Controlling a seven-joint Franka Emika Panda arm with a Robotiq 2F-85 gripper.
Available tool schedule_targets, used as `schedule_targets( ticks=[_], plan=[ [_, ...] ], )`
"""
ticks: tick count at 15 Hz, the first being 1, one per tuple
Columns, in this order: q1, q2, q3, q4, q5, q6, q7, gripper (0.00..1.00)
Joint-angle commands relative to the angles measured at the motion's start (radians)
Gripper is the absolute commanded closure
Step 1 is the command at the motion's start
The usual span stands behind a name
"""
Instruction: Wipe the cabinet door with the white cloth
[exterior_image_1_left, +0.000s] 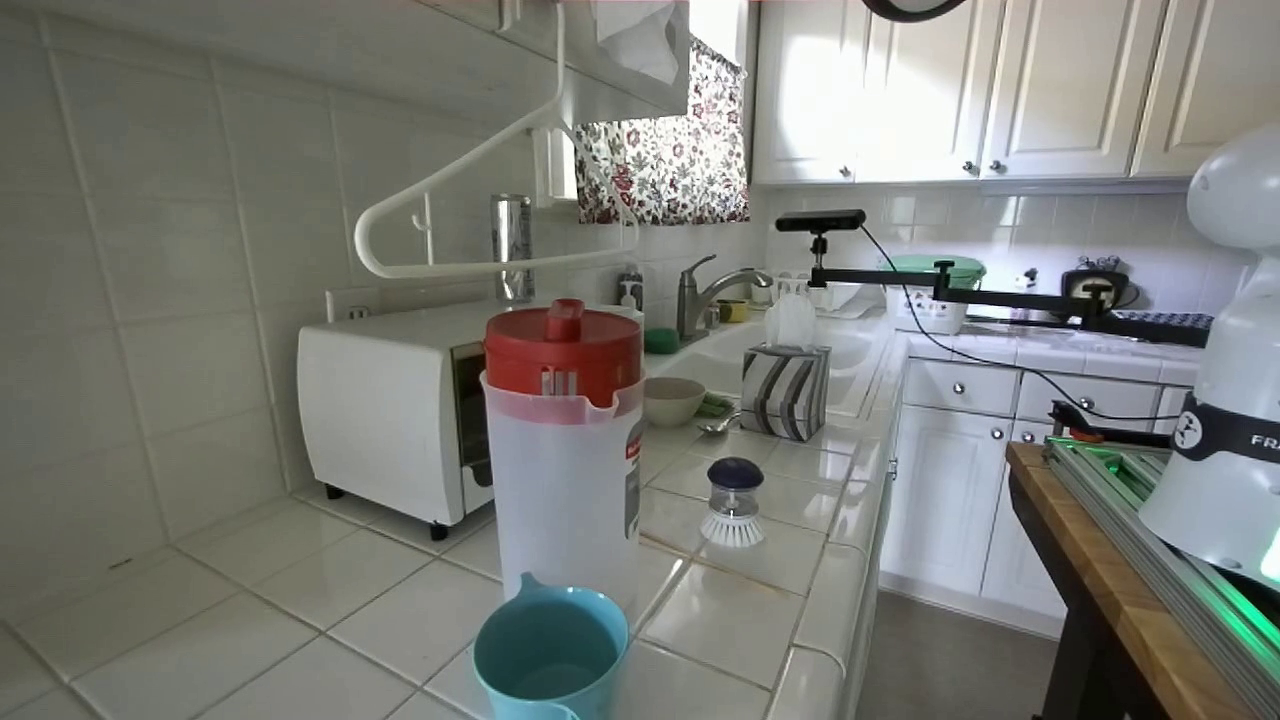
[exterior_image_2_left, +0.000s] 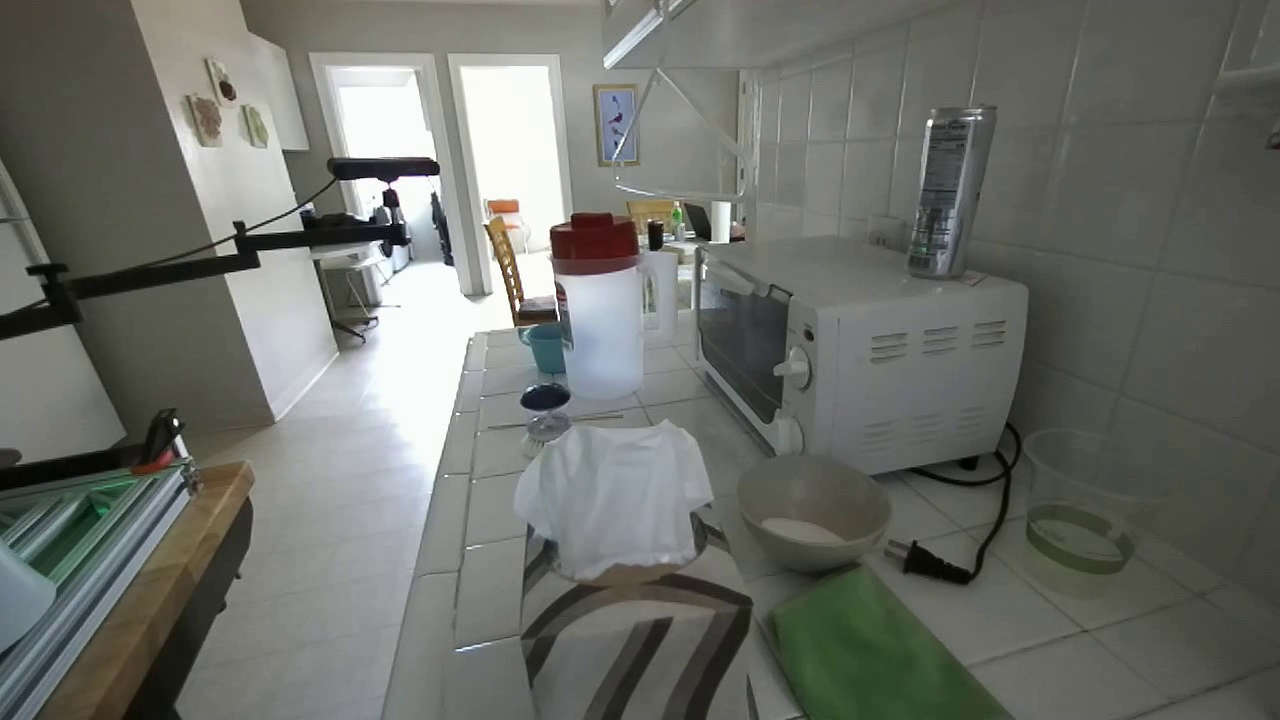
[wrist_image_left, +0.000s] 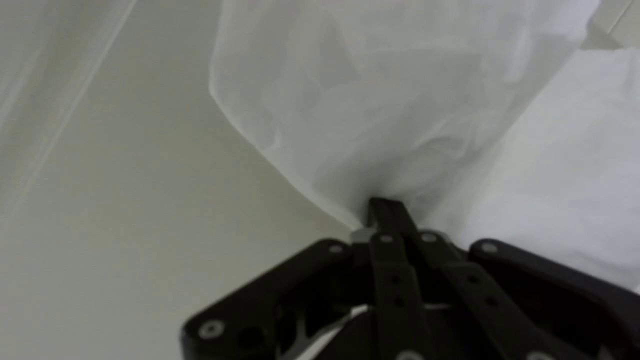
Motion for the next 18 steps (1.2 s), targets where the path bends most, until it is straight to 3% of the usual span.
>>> schedule_targets(
  ticks=[1,7,8,18],
  plan=[
    [-0.055,0.065,0.06,0.092,-0.019,0.005,-0.027,1.0],
    [-0.052,0.052,0.054,0.124,-0.021,0.001,-0.031,1.0],
    [-0.035,0.056,0.061,0.118,0.095,-0.001,-0.143,1.0],
    [-0.022,0.035,0.001,0.199,0.204,0.005,-0.24,1.0]
  ],
)
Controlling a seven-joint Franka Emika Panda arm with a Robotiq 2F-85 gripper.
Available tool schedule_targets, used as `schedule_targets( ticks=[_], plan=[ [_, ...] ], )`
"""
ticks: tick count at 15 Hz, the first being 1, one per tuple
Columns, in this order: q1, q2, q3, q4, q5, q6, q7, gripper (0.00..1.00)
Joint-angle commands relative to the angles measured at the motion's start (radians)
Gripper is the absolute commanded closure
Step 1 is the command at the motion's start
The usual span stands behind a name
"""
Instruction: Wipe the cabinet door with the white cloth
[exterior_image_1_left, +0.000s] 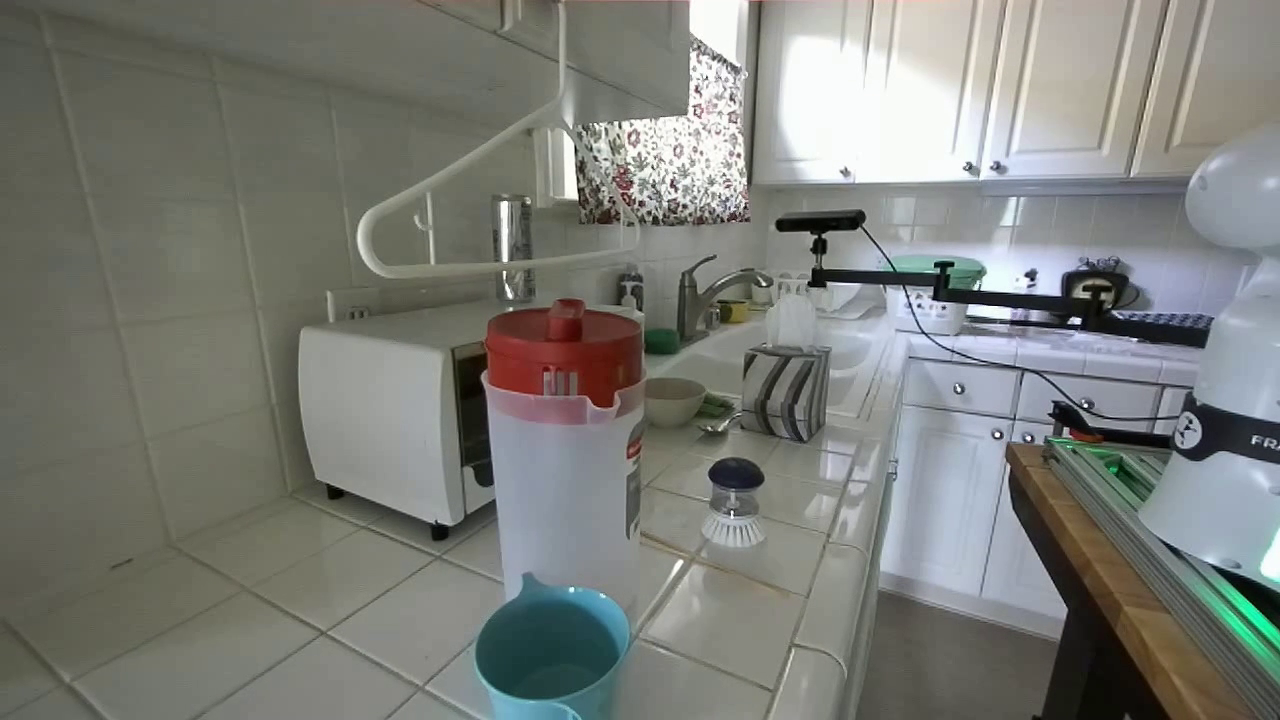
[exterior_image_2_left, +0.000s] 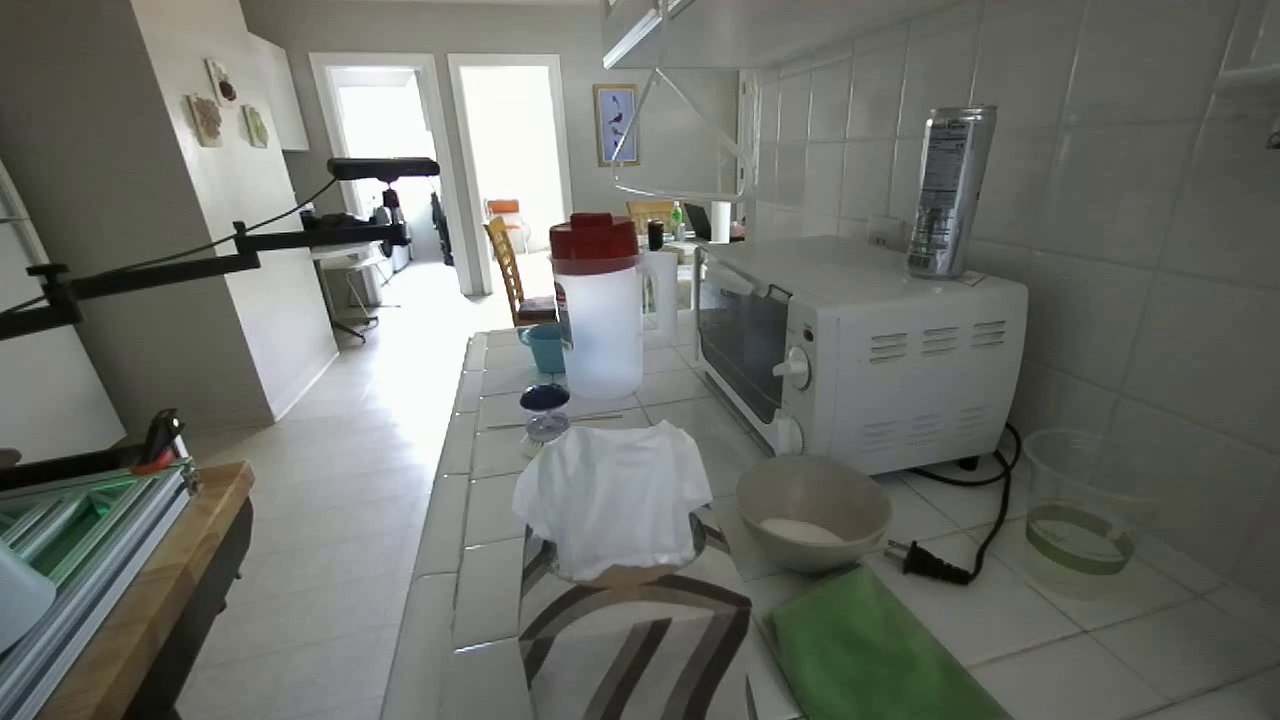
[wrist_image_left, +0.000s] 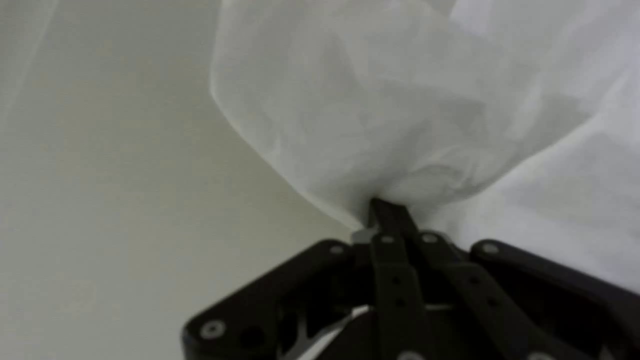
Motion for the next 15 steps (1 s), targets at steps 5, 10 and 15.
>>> schedule_targets(
  ticks=[5,10,15],
  plan=[
    [-0.008,0.025,-0.059,0.052,0.078,-0.001,-0.053,1.0],
    [0.03,0.025,-0.097,-0.045,0.103,0.017,-0.043,1.0],
    [0.065,0.056,-0.074,-0.114,0.112,0.013,-0.05,1.0]
  ],
)
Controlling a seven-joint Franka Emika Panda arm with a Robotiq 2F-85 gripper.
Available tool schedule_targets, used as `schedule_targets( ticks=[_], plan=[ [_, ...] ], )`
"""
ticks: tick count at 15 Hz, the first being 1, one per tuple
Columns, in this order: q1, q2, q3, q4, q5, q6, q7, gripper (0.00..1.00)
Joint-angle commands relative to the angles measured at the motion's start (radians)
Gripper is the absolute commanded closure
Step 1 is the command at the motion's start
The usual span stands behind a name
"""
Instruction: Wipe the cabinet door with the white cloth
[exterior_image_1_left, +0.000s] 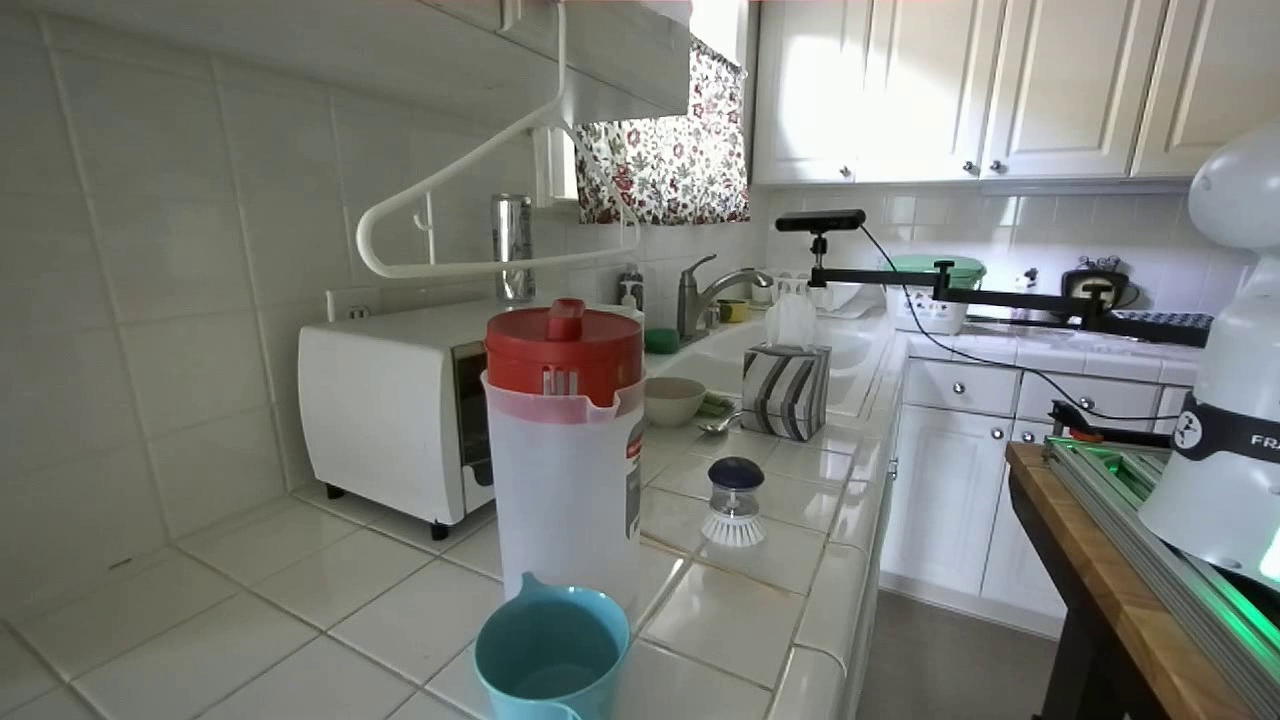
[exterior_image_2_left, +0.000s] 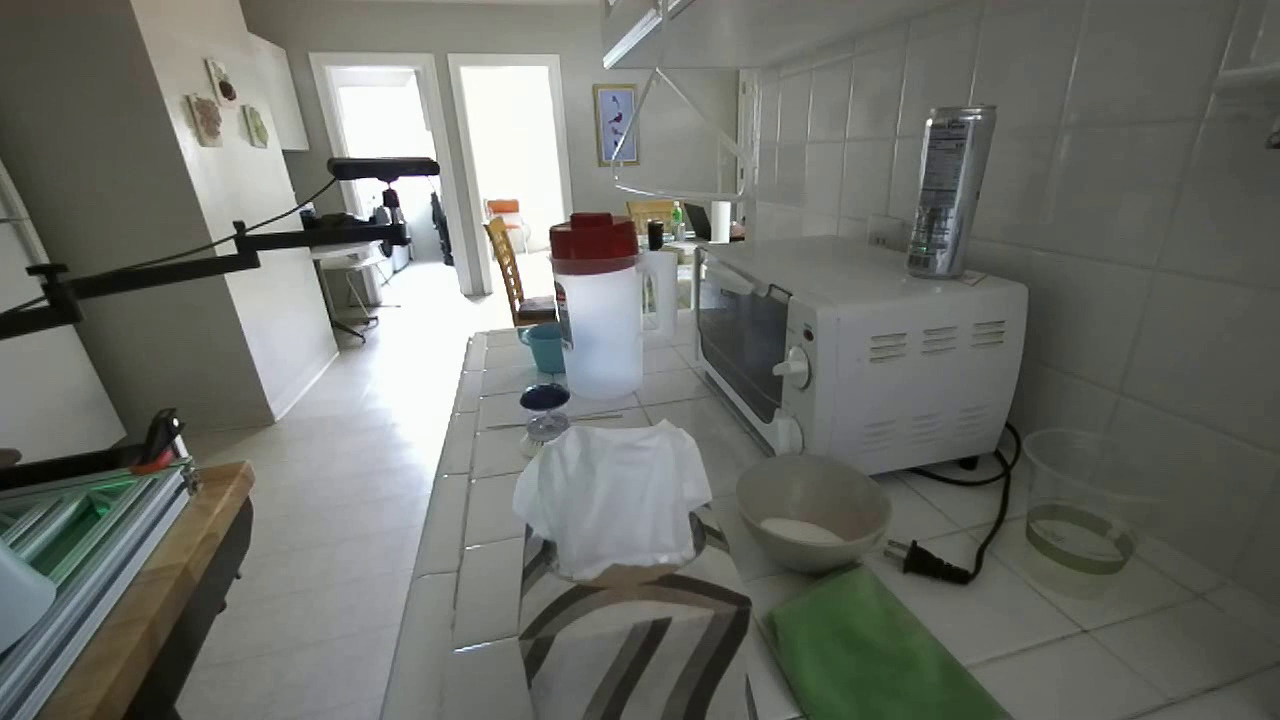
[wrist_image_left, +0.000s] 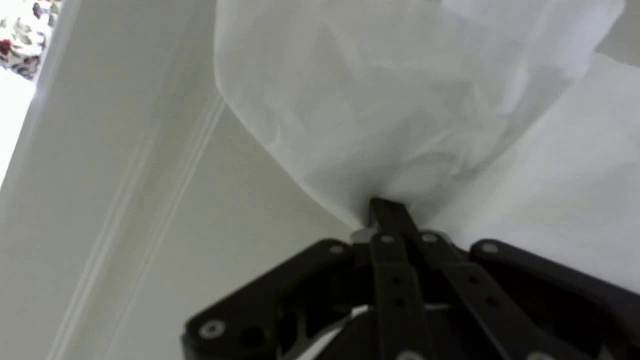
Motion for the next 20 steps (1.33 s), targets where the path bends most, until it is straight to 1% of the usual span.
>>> schedule_targets(
  ticks=[1,4,7,10,14,20],
  plan=[
    [0.041,0.046,0.018,-0.024,0.034,0.003,-0.051,1.0],
    [0.041,0.074,0.062,-0.002,0.023,0.003,-0.062,1.0],
    [0.01,0.079,0.115,0.04,0.015,-0.014,-0.072,1.0],
    [-0.007,0.078,0.139,0.07,0.01,-0.022,-0.074,1.0],
    [-0.01,0.076,0.135,0.099,-0.003,-0.053,-0.075,1.0],
    [-0.002,0.061,0.099,0.14,-0.017,-0.081,-0.077,1.0]
  ],
)
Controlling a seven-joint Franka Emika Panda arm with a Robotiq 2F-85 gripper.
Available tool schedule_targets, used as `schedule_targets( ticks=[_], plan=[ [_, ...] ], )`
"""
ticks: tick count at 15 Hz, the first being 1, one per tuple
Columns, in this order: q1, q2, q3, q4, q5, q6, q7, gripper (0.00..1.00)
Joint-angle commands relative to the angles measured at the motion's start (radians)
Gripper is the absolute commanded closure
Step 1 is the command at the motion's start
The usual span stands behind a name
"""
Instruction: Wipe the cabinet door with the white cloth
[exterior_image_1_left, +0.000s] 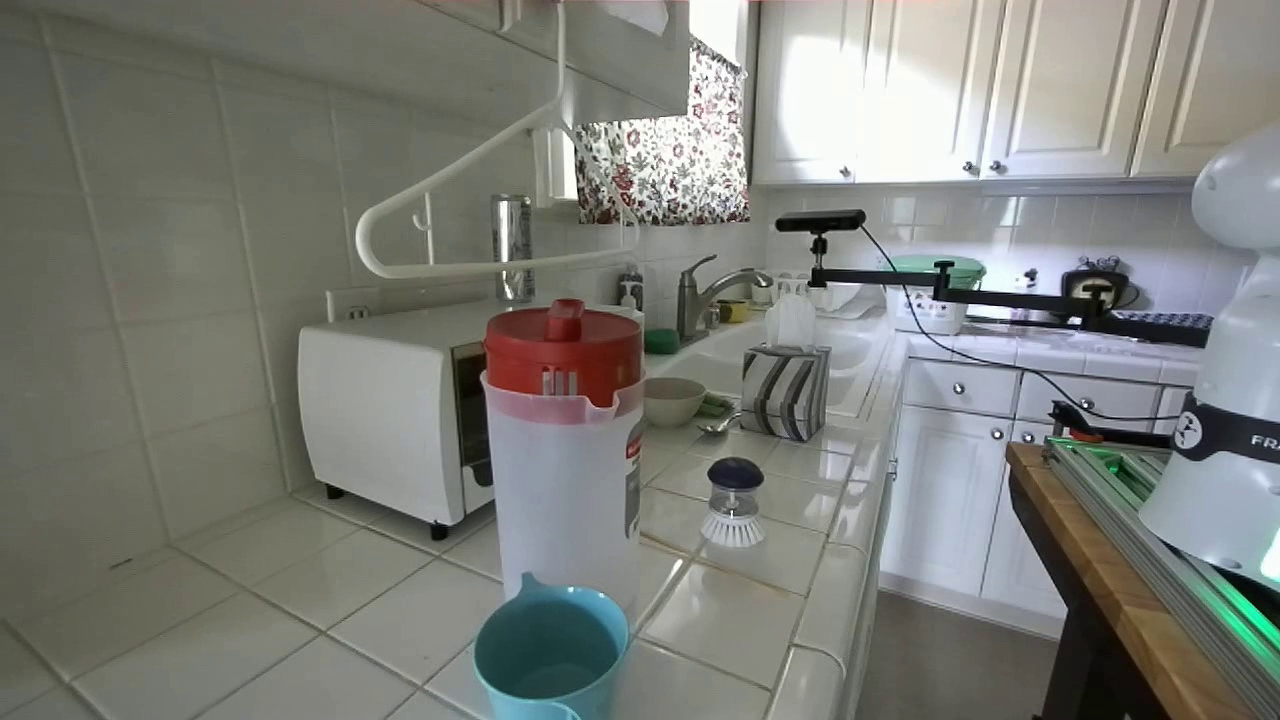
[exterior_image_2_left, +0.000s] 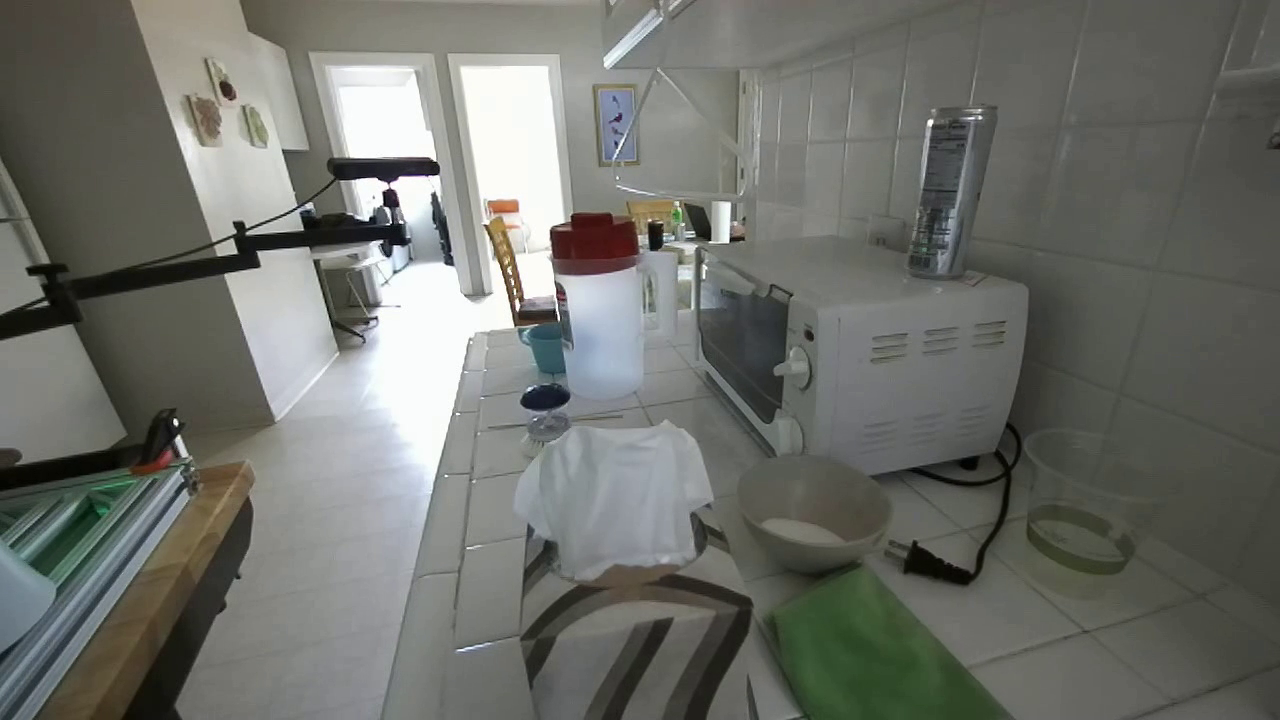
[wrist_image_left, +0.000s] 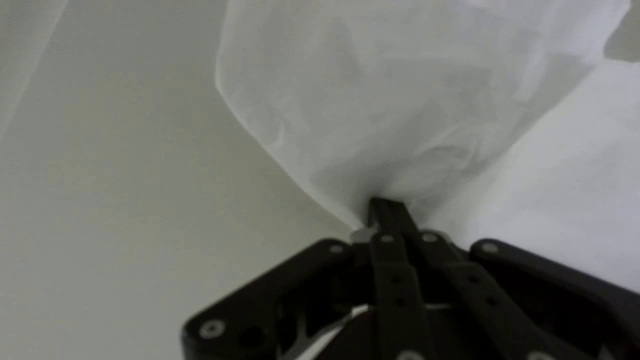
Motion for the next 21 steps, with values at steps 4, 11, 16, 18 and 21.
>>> schedule_targets(
  ticks=[4,11,16,18,21],
  plan=[
    [-0.024,0.067,-0.024,0.146,-0.014,0.008,-0.056,1.0],
    [-0.023,0.048,-0.08,0.142,0.001,-0.01,-0.038,1.0],
    [-0.01,0.043,-0.121,0.108,0.004,-0.029,-0.029,1.0],
    [-0.001,0.044,-0.13,0.091,0.004,-0.036,-0.025,1.0],
    [0.015,0.048,-0.14,0.058,0.004,-0.043,-0.021,1.0]
  ],
)
